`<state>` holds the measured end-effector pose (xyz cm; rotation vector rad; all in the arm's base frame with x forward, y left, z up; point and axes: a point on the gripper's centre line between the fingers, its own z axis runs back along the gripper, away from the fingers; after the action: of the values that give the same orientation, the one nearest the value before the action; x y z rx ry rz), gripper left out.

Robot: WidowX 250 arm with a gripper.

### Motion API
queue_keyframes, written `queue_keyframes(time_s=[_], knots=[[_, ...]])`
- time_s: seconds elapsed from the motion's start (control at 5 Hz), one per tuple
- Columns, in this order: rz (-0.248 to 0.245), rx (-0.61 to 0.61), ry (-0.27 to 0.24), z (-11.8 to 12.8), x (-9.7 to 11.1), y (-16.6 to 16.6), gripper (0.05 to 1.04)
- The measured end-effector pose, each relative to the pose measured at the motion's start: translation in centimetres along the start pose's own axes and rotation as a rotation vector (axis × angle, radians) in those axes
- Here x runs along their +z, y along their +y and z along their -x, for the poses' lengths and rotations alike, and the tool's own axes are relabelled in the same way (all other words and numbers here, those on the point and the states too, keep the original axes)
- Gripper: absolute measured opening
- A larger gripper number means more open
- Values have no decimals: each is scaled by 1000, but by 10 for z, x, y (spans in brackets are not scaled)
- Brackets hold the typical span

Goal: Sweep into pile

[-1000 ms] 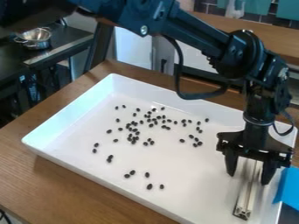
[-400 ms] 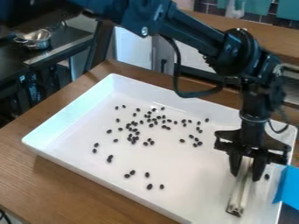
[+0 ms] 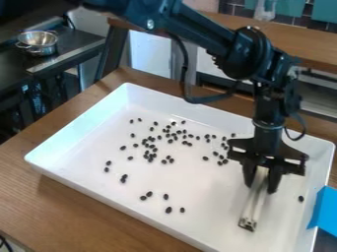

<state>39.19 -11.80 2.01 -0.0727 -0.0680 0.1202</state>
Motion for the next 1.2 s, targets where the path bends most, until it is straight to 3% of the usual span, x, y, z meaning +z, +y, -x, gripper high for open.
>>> queue_keyframes(time_s=[0.8,1.2], knots=[[-42,49,60,-13,21,126,380],[-63,-12,-10,2,25,190,380]])
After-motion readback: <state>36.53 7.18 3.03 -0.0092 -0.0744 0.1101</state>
